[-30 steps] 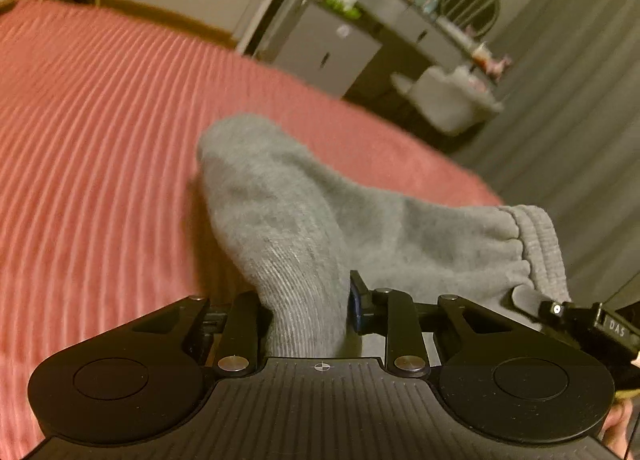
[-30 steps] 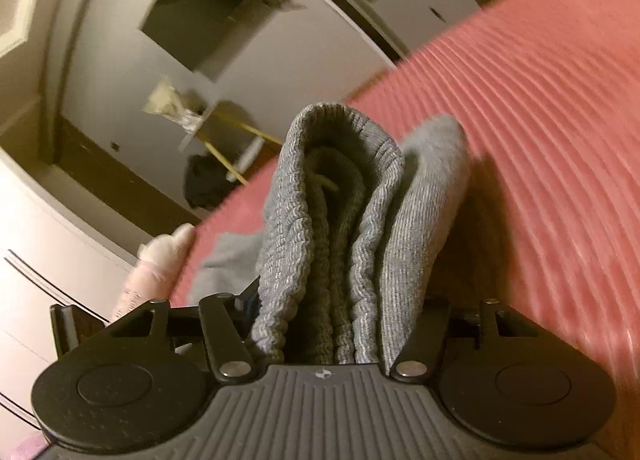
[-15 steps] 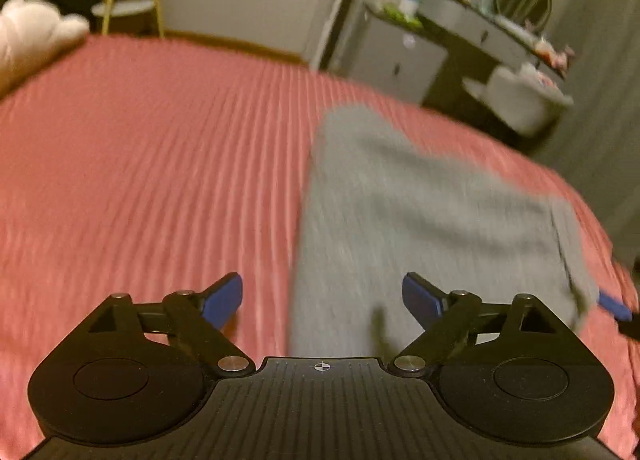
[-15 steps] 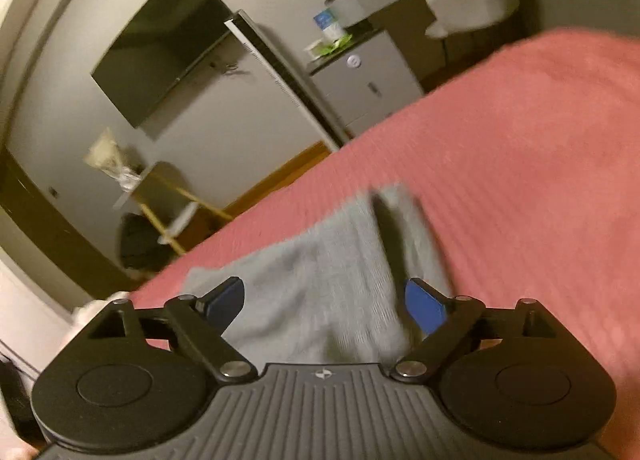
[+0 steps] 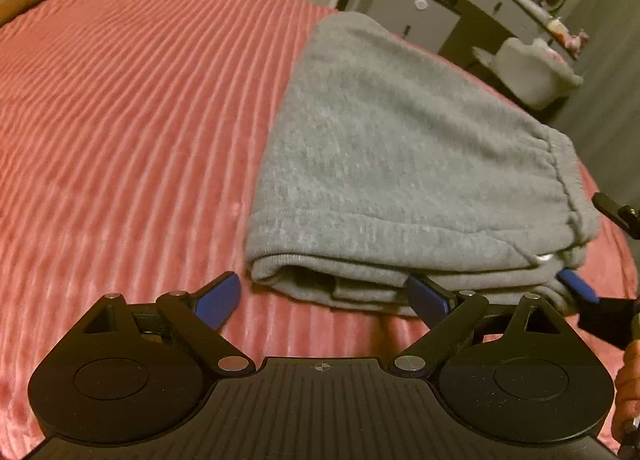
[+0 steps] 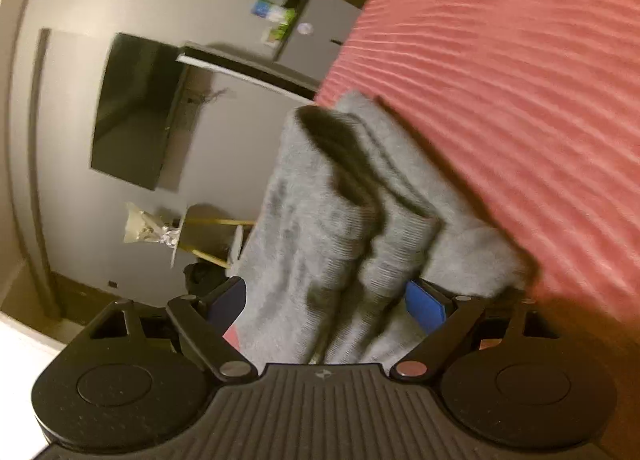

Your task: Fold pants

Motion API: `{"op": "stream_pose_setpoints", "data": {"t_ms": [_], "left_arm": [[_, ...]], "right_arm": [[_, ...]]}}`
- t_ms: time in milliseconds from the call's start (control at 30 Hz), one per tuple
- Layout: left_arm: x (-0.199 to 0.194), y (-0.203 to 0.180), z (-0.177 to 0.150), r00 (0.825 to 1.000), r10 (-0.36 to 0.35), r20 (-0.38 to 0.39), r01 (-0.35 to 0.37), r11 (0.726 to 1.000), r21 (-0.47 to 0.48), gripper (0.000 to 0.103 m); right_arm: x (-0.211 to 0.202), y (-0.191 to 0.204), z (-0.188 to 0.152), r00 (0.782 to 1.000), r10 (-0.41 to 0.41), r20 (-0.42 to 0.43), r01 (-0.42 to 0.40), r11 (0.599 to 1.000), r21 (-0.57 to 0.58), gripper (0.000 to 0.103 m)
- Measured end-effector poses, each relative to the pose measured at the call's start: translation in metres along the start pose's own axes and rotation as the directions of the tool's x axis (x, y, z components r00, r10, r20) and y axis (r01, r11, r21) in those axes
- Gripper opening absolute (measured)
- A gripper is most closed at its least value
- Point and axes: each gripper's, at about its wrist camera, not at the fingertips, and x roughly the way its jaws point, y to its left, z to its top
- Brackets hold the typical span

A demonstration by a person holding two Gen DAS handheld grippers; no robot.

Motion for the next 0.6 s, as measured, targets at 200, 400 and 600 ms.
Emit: {"op": "stream_pose_setpoints", "data": {"t_ms": [200, 400, 600], "left_arm": [[-0.005, 0.007, 0.001, 0.999, -0.030, 0.038, 0.031, 0.998, -0.048, 0.083], [-0.011, 0.024, 0.002, 0.992, -0.098, 0.082, 0.111, 0.980, -0.164, 0.079], [-0.011, 0.034, 0.002, 0.991, -0.082, 0.104, 0.105, 0.966, -0.238, 0.076]], "right_arm": [[0.006, 0.002, -0.006, 0.996, -0.087, 0.008, 0.088, 0.994, -0.070, 0.042], [0.009, 0.001, 0.000, 0.998, -0.060, 0.007, 0.060, 0.998, -0.021, 0.060], [0.021, 0.001, 0.007, 0.996, -0.091, 0.011, 0.091, 0.994, 0.057, 0.043]]}}
